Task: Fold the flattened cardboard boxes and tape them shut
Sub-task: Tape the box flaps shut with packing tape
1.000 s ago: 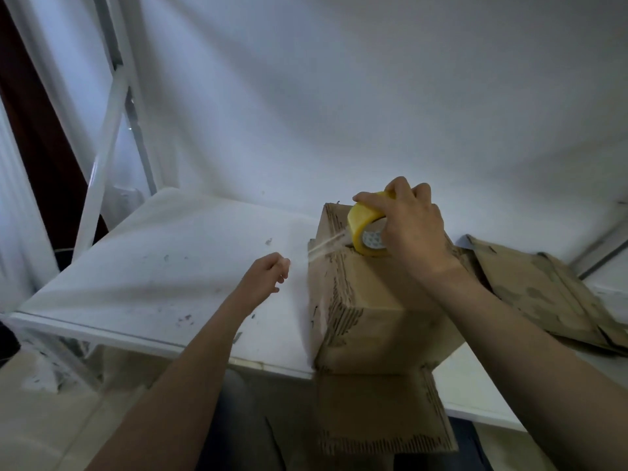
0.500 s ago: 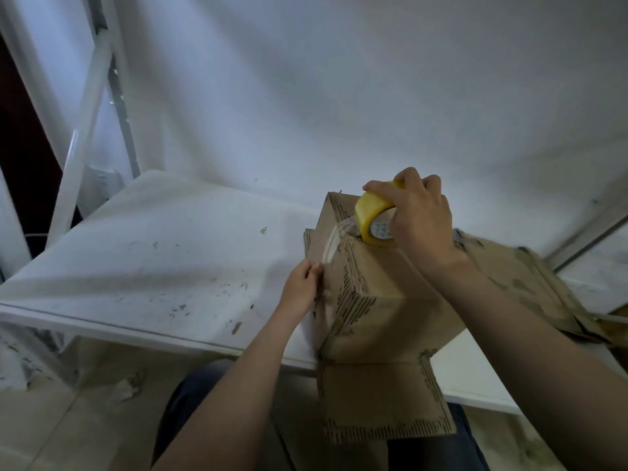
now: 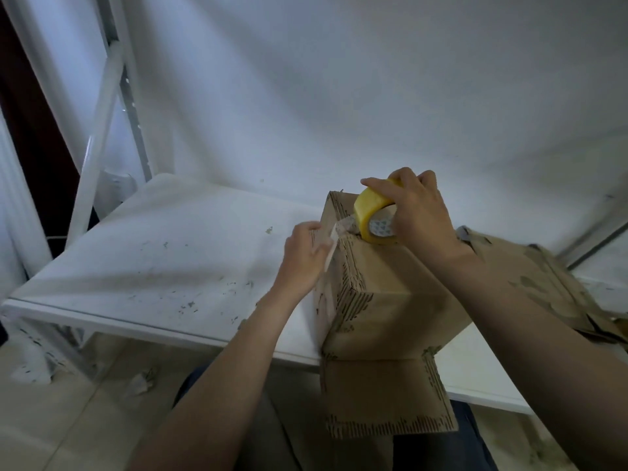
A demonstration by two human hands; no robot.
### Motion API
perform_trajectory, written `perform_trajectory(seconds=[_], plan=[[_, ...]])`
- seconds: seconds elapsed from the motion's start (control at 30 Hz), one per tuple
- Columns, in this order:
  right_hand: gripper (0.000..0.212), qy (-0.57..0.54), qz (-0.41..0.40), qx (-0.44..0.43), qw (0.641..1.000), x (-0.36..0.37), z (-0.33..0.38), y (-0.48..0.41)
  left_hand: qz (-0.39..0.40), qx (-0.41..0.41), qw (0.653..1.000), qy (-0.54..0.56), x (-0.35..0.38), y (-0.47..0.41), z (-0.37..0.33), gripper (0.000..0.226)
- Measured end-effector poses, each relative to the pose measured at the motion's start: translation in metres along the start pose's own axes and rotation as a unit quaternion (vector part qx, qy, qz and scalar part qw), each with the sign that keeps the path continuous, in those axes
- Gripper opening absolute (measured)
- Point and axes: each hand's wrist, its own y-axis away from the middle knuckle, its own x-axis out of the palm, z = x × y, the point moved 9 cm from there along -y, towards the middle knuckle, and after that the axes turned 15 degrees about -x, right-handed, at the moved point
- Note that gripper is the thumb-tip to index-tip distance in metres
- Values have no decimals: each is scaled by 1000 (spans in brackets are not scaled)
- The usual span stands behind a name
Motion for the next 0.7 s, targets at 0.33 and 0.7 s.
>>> perform_trajectory(seconds=[0.33, 0.7], plan=[[75, -237, -83, 6, 968, 12, -37, 23, 140, 30, 936, -322, 45, 11, -48, 80], [74, -185, -24, -51, 981, 11, -86, 34, 168, -11, 887, -431, 45, 18, -56, 69]])
